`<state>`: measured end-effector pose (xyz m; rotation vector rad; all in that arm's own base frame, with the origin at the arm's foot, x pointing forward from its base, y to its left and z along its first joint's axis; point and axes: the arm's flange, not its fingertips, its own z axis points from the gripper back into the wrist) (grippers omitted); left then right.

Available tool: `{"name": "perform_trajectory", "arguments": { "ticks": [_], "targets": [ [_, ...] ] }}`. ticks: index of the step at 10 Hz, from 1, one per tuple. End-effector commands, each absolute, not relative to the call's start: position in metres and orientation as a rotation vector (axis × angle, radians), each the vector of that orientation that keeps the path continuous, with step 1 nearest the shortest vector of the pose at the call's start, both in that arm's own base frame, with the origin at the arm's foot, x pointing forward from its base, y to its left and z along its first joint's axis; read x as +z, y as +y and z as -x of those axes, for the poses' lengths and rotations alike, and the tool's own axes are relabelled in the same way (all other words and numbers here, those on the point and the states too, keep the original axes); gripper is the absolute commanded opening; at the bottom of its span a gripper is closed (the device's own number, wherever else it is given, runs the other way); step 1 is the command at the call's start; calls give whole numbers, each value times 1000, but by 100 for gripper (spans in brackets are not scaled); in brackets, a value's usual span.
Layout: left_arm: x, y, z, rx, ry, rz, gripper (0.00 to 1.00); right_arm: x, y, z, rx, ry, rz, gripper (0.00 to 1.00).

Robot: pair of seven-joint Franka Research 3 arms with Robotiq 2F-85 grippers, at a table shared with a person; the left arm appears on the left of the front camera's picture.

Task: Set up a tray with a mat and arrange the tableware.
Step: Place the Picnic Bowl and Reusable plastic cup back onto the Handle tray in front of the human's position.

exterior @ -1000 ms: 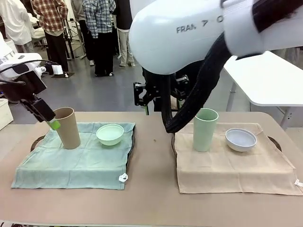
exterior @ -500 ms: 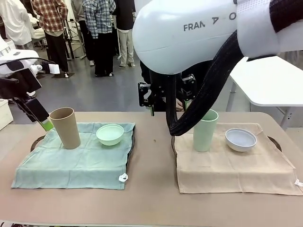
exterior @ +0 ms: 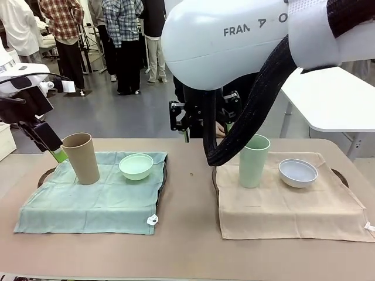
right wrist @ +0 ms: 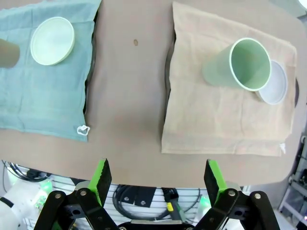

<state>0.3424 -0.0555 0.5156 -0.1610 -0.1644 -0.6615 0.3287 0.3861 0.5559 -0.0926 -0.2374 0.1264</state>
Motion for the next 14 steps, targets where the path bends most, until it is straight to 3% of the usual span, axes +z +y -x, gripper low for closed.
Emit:
{"name": "perform_trajectory", "arguments": {
  "ticks": [1, 2, 3, 4, 6, 7, 8, 9, 10, 11, 14],
  "targets": [
    [515, -58, -342, -648, -179, 165, 100, 554, 387, -329, 125, -229, 81, 100],
    [516, -55, -342, -662, -164, 161, 100, 556, 386, -329, 126, -237, 93, 100],
    [529, -70, -335, -672, -202, 262, 100, 566, 363, -327, 146, -187, -102, 100],
    [546, -61, -330, -680, -229, 477, 100, 578, 310, -320, 96, -203, -326, 100],
    [558, -32, -335, -689, -231, 774, 100, 583, 223, -300, 16, -200, -628, 100],
    [558, -36, -335, -739, -204, 791, 100, 580, 217, -297, -171, -213, -339, 100],
    [557, -49, -330, -694, -259, 613, 100, 610, 277, -331, 22, -239, -449, 100],
    [557, -49, -330, -694, -259, 613, 100, 605, 229, -319, -54, -237, -475, 100],
    [562, -36, -328, -712, -260, 731, 100, 604, 223, -324, 54, -131, -653, 100],
    [564, -16, -340, -582, -254, 931, 100, 601, 184, -330, 67, -86, -906, 100],
    [534, 47, -356, -256, -299, 1234, 100, 553, 77, -315, 235, -34, -1337, 100]
  ]
}}
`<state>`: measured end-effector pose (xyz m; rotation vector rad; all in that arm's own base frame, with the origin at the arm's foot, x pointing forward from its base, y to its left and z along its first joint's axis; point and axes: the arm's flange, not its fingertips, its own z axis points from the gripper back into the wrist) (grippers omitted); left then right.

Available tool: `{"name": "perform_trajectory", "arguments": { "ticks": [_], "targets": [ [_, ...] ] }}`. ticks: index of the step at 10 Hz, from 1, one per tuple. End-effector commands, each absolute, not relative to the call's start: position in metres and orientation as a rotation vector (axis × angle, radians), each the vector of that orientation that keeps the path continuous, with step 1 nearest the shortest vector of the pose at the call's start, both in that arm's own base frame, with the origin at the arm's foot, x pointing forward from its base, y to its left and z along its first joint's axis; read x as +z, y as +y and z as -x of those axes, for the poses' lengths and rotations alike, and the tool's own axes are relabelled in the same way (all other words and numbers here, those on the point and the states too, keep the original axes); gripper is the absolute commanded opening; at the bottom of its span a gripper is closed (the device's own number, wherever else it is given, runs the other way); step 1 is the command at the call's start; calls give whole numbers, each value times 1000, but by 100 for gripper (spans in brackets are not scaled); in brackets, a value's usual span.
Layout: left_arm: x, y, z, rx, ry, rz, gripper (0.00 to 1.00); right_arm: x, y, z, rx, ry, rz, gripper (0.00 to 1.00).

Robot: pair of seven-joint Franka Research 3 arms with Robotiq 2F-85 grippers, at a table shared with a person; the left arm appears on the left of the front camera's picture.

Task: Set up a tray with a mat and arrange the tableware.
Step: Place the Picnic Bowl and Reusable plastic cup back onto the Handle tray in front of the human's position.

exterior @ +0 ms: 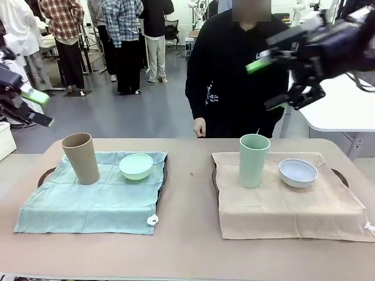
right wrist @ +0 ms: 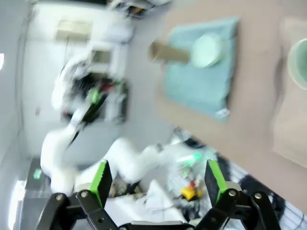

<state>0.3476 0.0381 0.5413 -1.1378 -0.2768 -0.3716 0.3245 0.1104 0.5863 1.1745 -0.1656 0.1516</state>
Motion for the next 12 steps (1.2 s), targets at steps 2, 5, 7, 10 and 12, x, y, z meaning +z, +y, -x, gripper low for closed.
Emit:
{"name": "perform_trajectory", "arguments": {
  "ticks": [2, 5, 7, 10, 12],
  "targets": [
    [541, 38, -348, -372, -277, 1138, 100, 586, 110, -324, 152, -166, -1174, 100],
    [520, 76, -360, -215, -180, 1377, 100, 554, 72, -313, 240, -73, -1447, 100],
    [494, 117, -374, -138, 31, 1530, 100, 527, 11, -296, 160, -103, -1586, 100],
    [497, 90, -353, -214, -83, 1451, 100, 533, 17, -294, 164, -92, -1555, 100],
    [497, 90, -353, -214, -83, 1451, 100, 533, 17, -294, 164, -92, -1555, 100]
  ]
}}
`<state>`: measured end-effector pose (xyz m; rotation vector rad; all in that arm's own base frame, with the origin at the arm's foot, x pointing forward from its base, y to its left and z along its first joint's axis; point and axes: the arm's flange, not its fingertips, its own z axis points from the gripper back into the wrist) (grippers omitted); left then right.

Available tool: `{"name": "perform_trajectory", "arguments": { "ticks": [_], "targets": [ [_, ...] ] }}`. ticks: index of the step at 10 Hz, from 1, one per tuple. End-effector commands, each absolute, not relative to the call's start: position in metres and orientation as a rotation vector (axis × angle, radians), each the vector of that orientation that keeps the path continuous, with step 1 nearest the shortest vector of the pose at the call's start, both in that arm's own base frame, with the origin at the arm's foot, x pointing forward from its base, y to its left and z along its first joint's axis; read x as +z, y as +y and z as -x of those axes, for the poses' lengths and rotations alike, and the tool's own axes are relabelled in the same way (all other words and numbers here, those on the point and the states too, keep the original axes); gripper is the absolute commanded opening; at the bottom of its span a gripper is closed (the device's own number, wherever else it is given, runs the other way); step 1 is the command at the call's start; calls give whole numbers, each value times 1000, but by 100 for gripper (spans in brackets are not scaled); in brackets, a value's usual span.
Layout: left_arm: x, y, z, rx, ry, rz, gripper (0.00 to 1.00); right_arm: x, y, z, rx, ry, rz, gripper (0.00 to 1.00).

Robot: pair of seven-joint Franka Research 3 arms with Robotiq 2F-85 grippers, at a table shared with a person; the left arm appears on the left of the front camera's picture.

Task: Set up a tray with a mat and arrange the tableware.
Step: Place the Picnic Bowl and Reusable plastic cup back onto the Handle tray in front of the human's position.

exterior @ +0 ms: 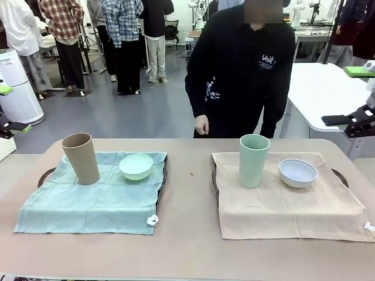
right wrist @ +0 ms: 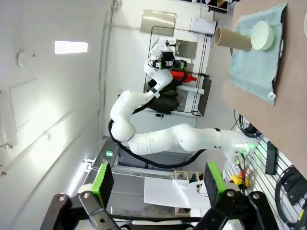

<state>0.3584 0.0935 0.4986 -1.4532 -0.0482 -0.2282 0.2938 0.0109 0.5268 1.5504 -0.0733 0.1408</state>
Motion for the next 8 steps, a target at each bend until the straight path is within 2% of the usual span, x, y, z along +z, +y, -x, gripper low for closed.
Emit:
{"name": "perform_trajectory", "arguments": {
  "ticks": [1, 8],
  "targets": [
    [497, 90, -353, -214, -83, 1451, 100, 533, 17, -294, 164, -92, -1555, 100],
    [497, 90, -353, -214, -83, 1451, 100, 533, 17, -294, 164, -92, -1555, 100]
  ]
}}
